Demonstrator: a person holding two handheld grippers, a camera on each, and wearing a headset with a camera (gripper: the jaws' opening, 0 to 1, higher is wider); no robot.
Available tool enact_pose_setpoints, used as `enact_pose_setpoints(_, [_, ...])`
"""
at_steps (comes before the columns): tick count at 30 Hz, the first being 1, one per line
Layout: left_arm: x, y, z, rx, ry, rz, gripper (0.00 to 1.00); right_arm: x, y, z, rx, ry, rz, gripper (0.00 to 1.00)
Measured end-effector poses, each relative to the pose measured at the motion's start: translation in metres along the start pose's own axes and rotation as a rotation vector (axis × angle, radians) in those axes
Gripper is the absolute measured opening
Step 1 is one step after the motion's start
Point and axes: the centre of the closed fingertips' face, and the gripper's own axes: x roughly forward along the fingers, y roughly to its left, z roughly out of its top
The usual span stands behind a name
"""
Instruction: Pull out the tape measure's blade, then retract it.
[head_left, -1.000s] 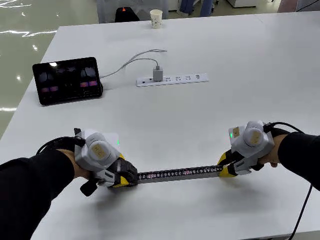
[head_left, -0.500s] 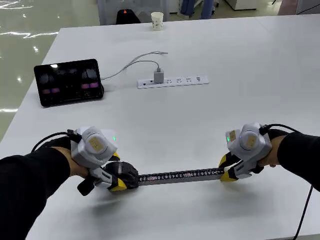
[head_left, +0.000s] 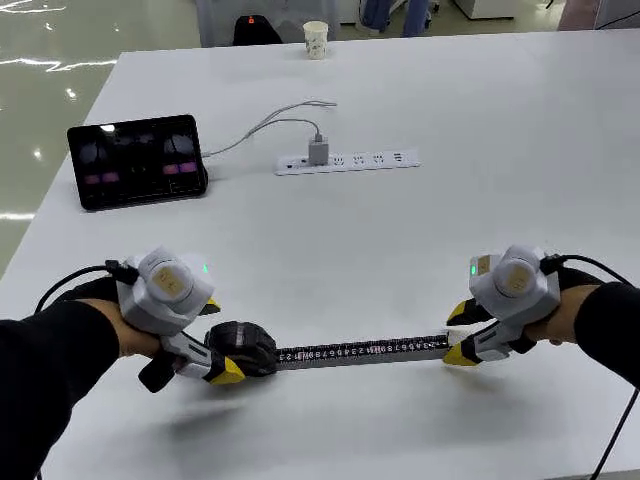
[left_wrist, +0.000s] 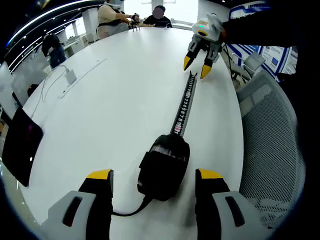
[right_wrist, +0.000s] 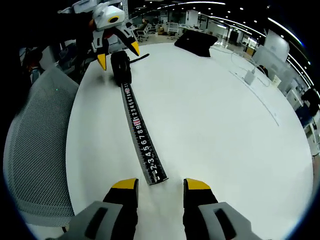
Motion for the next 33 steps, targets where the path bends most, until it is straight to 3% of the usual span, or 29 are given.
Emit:
enact_pose_setpoints(4, [-0.006, 0.0, -0.005, -0.039, -0.027, 0.03, 0.66, -0.009, -0.005, -0.007, 0.113, -0.047, -0.064, 0.39])
enact_pose_setpoints(7, [-0.011, 0.011, -0.006, -0.082, -0.057, 0.069, 0.68, -0.017, -0.009, -0.013, 0.166, -0.073, -0.101, 0.42])
enact_pose_setpoints(10, [-0.017, 0.014, -0.008, -0.135, -0.09, 0.095, 0.7, -0.025, -0.01, -0.018, 0.215, -0.106, -0.134, 0.44])
enact_pose_setpoints(18, [-0.03, 0.019, -0.015, -0.222, -0.16, 0.169, 0.75, -0.035, -0.007, -0.029, 0.251, -0.149, -0.187, 0.56])
enact_pose_setpoints(21, [-0.036, 0.021, -0.021, -0.292, -0.203, 0.192, 0.77, -0.04, -0.004, -0.032, 0.27, -0.163, -0.198, 0.6])
enact_pose_setpoints(28, [-0.047, 0.024, -0.034, -0.344, -0.234, 0.246, 0.82, -0.049, 0.004, -0.038, 0.272, -0.173, -0.21, 0.62])
enact_pose_setpoints(33, [-0.051, 0.018, -0.043, -0.372, -0.258, 0.253, 0.85, -0.057, 0.008, -0.038, 0.301, -0.2, -0.23, 0.68])
